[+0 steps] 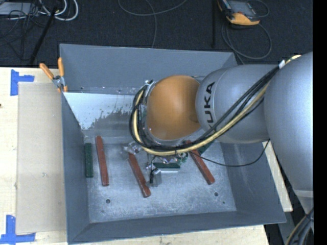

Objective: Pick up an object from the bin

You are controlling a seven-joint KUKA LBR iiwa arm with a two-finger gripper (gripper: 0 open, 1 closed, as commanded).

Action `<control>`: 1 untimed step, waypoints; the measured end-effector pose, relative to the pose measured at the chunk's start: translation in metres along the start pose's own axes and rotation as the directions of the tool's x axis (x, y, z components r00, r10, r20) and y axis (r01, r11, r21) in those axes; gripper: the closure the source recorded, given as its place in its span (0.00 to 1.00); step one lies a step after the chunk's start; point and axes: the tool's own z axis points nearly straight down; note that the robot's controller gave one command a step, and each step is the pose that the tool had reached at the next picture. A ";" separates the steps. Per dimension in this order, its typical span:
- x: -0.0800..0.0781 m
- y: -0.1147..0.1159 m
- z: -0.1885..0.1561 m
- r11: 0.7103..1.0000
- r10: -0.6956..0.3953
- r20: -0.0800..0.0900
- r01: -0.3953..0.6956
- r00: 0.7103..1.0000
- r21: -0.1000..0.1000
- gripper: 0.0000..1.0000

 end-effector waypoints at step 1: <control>0.008 -0.006 0.032 0.999 -0.052 -0.004 0.052 0.999 -0.002 0.00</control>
Offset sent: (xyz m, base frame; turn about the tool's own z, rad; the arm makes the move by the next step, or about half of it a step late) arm -0.0025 -0.0100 -0.0318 -0.0575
